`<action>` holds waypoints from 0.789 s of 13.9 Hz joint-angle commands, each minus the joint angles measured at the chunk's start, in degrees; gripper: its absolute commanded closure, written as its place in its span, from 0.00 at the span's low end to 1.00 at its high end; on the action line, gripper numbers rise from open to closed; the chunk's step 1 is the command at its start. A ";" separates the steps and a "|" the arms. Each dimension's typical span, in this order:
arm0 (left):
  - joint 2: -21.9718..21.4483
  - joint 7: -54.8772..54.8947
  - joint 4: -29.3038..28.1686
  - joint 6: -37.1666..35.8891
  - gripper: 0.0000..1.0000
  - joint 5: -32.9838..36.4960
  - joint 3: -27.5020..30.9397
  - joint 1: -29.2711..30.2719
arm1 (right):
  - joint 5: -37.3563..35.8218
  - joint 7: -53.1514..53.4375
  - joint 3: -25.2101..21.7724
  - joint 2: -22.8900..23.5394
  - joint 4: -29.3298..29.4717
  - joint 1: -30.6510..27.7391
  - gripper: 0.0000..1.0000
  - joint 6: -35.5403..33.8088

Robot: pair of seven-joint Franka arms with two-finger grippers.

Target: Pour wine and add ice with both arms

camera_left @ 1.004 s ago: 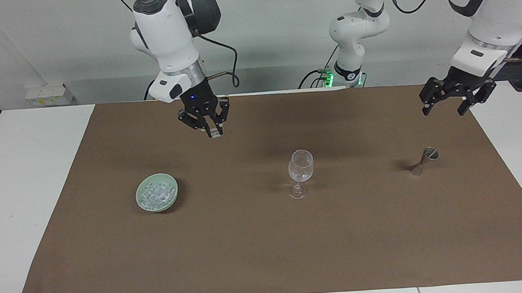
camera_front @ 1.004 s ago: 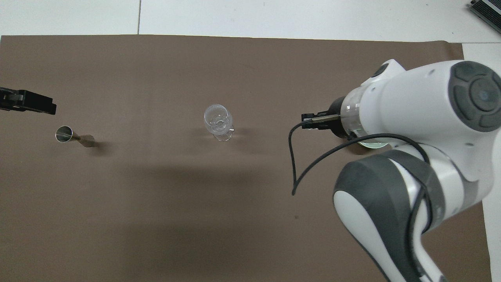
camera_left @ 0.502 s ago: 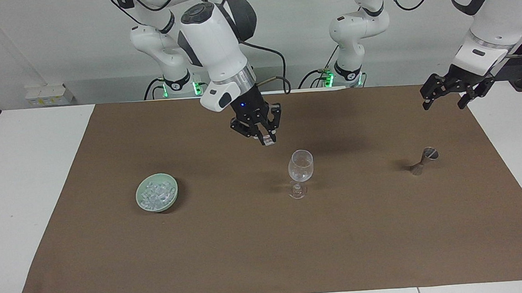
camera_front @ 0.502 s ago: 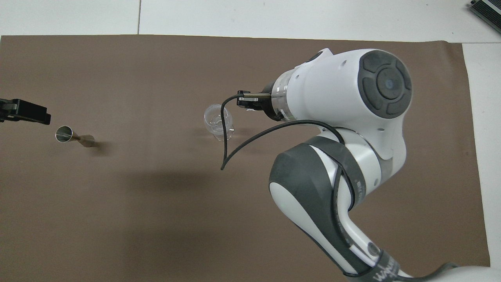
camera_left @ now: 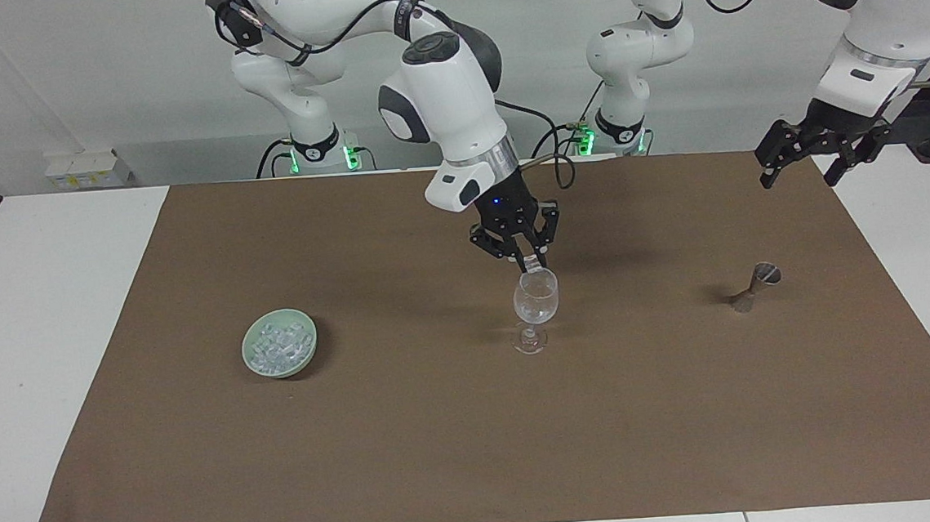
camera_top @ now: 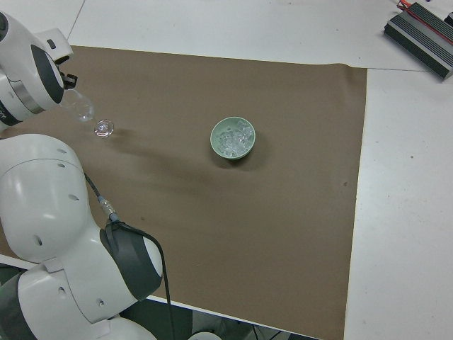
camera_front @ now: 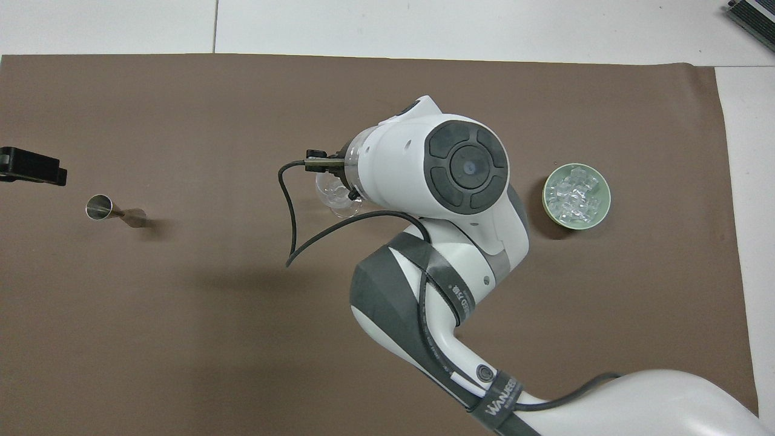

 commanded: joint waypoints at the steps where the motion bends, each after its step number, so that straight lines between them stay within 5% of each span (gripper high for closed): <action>1: 0.93 -0.85 0.38 2.12 0.00 0.49 0.06 0.38 | -2.85 1.71 1.03 1.99 1.66 0.04 1.00 0.00; 11: 2.33 -0.59 0.47 3.35 0.00 1.01 0.14 2.32 | -5.93 2.42 1.12 4.63 1.84 0.92 1.00 2.99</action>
